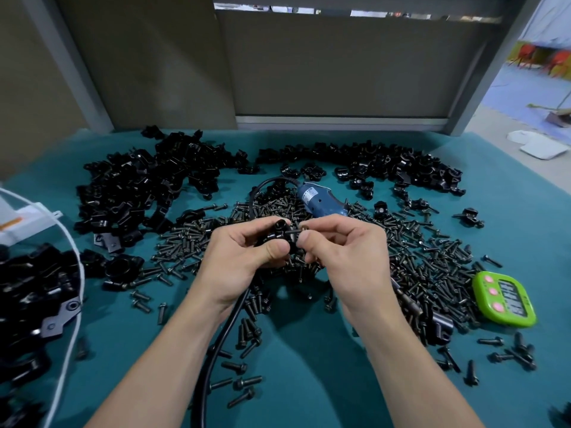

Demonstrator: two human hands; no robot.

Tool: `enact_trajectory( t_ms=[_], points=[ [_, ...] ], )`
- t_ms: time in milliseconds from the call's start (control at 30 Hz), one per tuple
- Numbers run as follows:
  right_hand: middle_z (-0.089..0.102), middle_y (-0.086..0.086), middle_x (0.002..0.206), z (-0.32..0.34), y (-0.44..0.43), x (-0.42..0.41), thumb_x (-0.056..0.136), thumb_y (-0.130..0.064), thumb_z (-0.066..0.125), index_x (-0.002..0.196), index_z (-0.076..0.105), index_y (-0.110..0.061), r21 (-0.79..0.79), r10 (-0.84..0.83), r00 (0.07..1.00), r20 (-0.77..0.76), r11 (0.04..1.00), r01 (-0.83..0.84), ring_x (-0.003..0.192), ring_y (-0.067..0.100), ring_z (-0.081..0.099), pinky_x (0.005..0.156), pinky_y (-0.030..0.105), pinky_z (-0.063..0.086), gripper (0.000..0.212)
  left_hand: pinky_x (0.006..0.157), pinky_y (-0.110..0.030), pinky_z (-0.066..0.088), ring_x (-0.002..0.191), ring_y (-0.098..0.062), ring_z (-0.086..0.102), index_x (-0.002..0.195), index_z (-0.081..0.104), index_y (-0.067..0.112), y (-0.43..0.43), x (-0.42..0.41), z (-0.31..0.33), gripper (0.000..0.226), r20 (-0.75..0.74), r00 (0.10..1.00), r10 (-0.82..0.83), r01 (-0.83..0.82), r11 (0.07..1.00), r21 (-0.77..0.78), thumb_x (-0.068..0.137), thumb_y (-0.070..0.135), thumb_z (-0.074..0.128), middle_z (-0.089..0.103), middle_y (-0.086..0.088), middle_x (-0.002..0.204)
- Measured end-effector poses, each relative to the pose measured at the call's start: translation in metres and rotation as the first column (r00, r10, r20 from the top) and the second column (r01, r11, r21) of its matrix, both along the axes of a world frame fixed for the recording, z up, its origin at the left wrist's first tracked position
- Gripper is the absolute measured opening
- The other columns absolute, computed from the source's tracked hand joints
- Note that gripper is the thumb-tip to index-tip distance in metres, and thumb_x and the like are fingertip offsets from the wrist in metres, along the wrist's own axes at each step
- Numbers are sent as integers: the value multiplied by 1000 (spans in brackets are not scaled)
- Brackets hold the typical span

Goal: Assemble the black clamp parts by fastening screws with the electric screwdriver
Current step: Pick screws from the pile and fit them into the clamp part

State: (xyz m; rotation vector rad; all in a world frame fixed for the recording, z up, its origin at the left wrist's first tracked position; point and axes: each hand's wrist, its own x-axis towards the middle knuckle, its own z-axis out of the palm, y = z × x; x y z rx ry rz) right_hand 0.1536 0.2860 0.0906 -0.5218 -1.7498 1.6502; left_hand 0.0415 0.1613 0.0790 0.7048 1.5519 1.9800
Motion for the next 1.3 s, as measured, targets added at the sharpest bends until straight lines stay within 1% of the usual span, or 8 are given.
enact_trajectory(
  t_ms=[267, 367, 433, 600, 833, 1100, 1167, 1300],
  points=[
    [77, -8, 73, -2, -1, 3, 81, -15, 87, 80, 82, -26, 202, -56, 991, 122, 979, 31, 69, 11, 73, 67, 31, 60, 12, 73, -24, 61, 85, -16, 77, 94, 85, 35, 0, -2, -1, 34, -48, 999, -19, 19, 1000, 1, 64, 20, 85, 81, -5, 98],
    [70, -15, 61, 0, -4, 4, 85, -22, 83, 71, 77, -24, 360, -124, 978, 168, 931, 56, 57, 2, 63, 56, 14, 48, 15, 77, -25, 62, 88, -16, 77, 98, 85, 36, -1, -4, -6, 37, -128, 991, -28, 23, 999, -40, 67, 16, 87, 82, -4, 99],
    [60, -12, 52, 0, -4, 4, 90, -29, 76, 65, 69, -20, 441, -157, 957, 243, 897, 35, 50, 5, 51, 49, 16, 38, 28, 83, -26, 61, 97, -17, 77, 103, 84, 33, -2, -6, -10, 40, -214, 976, -34, 17, 997, -80, 72, 9, 89, 81, -2, 103],
    [40, -11, 45, -1, 0, 1, 101, -33, 58, 61, 50, -12, 357, -74, 909, 411, 930, -86, 45, 6, 38, 45, 18, 30, 46, 95, -37, 58, 104, -13, 76, 106, 82, 41, 0, -7, -15, 42, -343, 939, 21, -68, 990, -126, 69, 21, 87, 81, 9, 106],
    [42, -9, 51, -8, 0, -1, 103, -37, 53, 59, 47, -11, 323, -60, 935, 350, 945, -60, 47, 5, 34, 46, 19, 30, 51, 108, -35, 51, 116, 5, 67, 115, 75, 53, -1, -2, -13, 50, -486, 873, 42, -160, 966, -203, 73, 29, 88, 75, 27, 114],
    [40, -7, 45, -6, 0, 1, 103, -54, 48, 60, 47, -5, 372, -77, 947, 311, 927, -47, 46, 8, 34, 47, 25, 29, 65, 103, -43, 56, 110, -7, 73, 113, 79, 39, 3, 0, -15, 39, -373, 928, 14, -87, 980, -178, 78, 24, 90, 79, 15, 111],
    [52, -4, 49, -3, 3, 5, 103, -55, 47, 64, 54, -10, 403, -101, 951, 291, 915, -26, 49, 10, 42, 51, 27, 36, 60, 99, -47, 58, 104, -13, 76, 115, 80, 30, 4, -1, -17, 43, -345, 938, 16, -84, 980, -182, 74, 30, 92, 80, 9, 108],
    [66, -1, 61, 5, 7, 8, 91, -28, 68, 82, 67, -25, 326, 1, 964, 265, 941, -90, 58, 19, 58, 60, 34, 47, 9, 89, -39, 62, 87, -8, 77, 105, 76, 43, 4, -3, -16, 43, -321, 944, 76, -139, 974, -178, 64, 41, 84, 81, 10, 102]
  ],
)
